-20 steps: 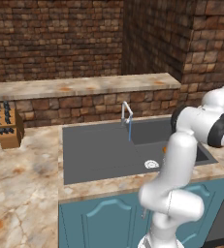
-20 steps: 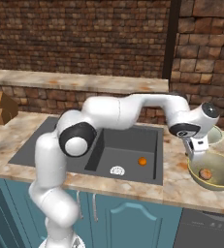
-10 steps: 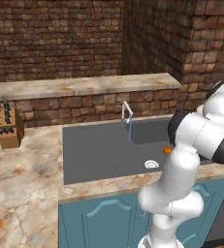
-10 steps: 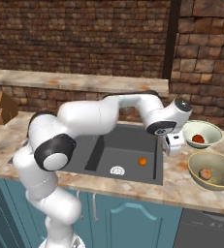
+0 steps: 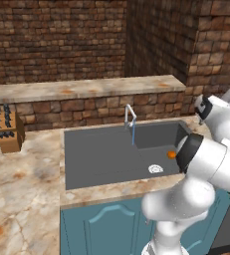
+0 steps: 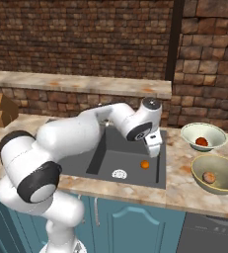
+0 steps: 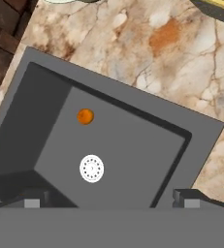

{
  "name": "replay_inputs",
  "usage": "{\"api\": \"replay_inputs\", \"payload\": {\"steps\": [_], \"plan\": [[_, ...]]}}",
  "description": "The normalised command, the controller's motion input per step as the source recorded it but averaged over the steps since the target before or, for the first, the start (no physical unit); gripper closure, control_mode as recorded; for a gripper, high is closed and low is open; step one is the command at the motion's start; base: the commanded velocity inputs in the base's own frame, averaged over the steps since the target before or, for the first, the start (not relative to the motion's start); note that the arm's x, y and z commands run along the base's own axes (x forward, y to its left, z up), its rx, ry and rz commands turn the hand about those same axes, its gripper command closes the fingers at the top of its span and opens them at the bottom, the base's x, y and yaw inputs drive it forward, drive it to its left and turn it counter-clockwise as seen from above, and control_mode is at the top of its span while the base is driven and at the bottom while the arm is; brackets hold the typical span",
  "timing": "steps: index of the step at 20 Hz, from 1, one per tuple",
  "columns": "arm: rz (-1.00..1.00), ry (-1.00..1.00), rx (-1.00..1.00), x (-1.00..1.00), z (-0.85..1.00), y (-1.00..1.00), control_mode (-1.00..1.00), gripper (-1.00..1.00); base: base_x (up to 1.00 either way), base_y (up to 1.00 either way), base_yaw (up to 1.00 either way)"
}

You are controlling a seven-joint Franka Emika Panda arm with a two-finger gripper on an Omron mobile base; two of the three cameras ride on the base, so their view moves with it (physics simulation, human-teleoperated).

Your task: Pick the tangerines from the sink and place them in one bowl. Place the tomato in the other bowl. Then turn off the sink faucet.

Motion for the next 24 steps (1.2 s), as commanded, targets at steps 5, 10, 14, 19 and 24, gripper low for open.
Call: {"api": "replay_inputs", "payload": {"steps": [5, 10, 14, 19, 24], "plan": [[0.00, 0.13, -0.10, 0.40, -0.03, 0.36, -1.00, -1.00, 0.00, 0.00, 0.00], [0.00, 0.16, -0.12, 0.54, -0.17, 0.26, -1.00, -1.00, 0.00, 0.00, 0.00], [0.00, 0.13, -0.07, 0.35, -0.24, 0.10, -1.00, -1.00, 0.00, 0.00, 0.00], [0.12, 0.09, 0.00, 0.13, -0.40, -0.04, -1.00, -1.00, 0.00, 0.00, 0.00], [0.25, 0.04, 0.00, 0.07, -0.43, 0.00, -1.00, -1.00, 0.00, 0.00, 0.00]]}}
